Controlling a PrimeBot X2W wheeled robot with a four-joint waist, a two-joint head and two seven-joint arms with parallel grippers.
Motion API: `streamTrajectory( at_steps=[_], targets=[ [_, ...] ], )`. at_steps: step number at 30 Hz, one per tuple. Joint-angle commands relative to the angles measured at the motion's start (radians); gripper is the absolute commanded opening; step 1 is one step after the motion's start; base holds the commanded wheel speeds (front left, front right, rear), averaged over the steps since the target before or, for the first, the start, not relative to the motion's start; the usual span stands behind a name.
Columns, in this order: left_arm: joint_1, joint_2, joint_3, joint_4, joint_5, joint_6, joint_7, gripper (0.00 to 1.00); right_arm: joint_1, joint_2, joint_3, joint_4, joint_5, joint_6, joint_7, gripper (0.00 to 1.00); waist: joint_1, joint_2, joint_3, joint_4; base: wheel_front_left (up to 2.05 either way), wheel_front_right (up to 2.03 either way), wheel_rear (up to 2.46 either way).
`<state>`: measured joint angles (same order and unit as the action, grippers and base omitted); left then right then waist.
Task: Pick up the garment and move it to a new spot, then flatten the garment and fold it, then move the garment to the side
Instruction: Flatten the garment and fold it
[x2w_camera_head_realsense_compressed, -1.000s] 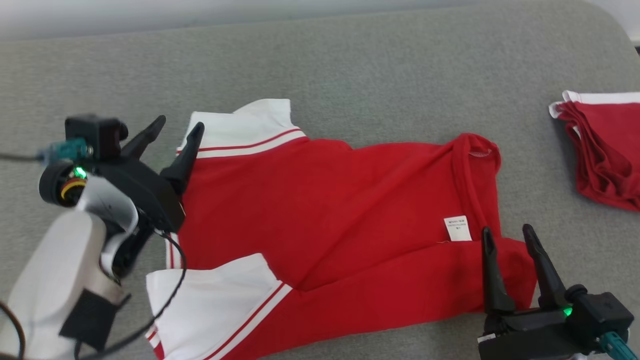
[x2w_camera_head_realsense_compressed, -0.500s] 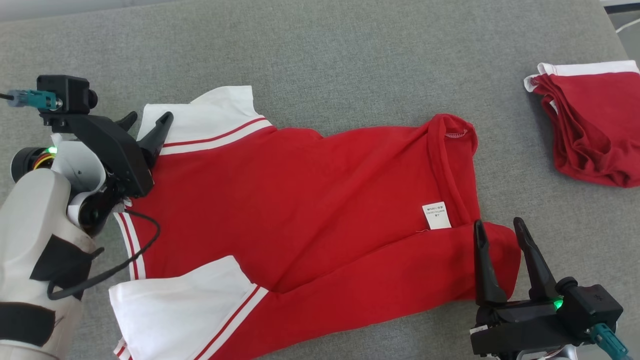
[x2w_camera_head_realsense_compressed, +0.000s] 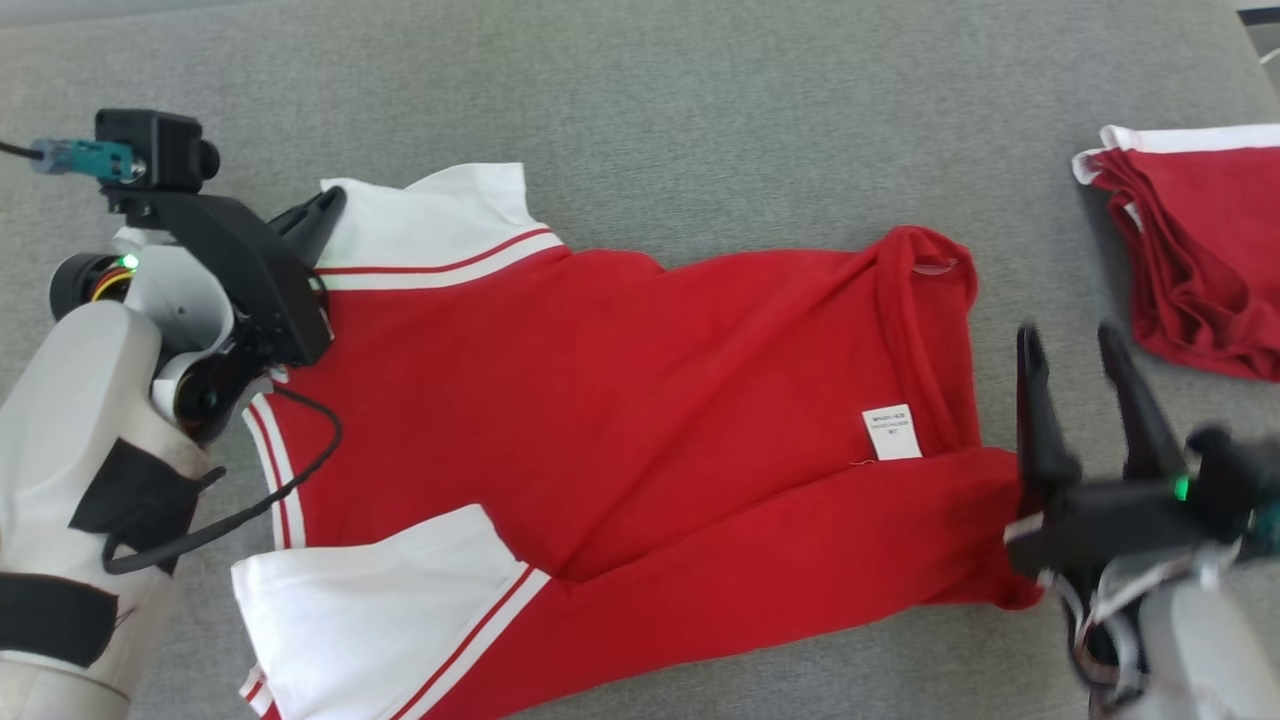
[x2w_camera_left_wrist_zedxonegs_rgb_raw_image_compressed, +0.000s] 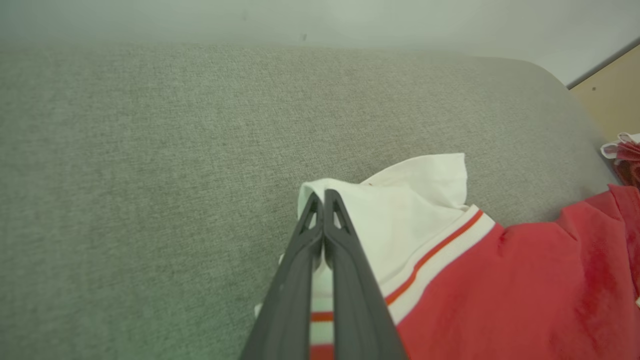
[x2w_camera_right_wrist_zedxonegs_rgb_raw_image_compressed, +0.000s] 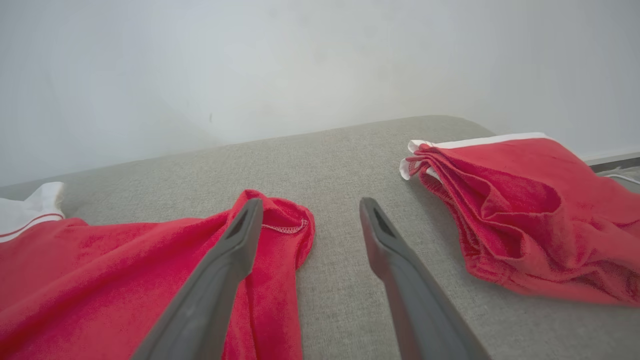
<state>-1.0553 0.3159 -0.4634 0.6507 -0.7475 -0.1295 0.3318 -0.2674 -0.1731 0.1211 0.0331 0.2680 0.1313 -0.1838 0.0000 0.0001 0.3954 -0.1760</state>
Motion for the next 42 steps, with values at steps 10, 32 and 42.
streamTrajectory(
  at_steps=[10,32,42],
  targets=[
    [-0.052,-0.037,-0.086,0.0,-0.031,0.0,-0.049,0.0,-0.282,-0.157,0.154,0.258,0.19,-0.001,0.122,1.0,0.0,-0.0001,0.026,0.082,0.0,0.0,0.0],
    [-0.098,-0.028,-0.167,0.024,-0.128,0.0,-0.144,0.0,-0.392,-0.322,0.25,0.291,0.393,-0.001,0.378,0.0,0.0,-0.0001,0.027,0.107,0.0,0.0,0.0],
    [-0.159,-0.026,-0.148,-0.004,-0.171,0.0,-0.229,0.0,-0.562,-0.359,0.325,0.34,0.38,-0.001,0.32,0.0,0.0,-0.0001,0.024,0.138,0.0,0.0,0.0]
  ],
)
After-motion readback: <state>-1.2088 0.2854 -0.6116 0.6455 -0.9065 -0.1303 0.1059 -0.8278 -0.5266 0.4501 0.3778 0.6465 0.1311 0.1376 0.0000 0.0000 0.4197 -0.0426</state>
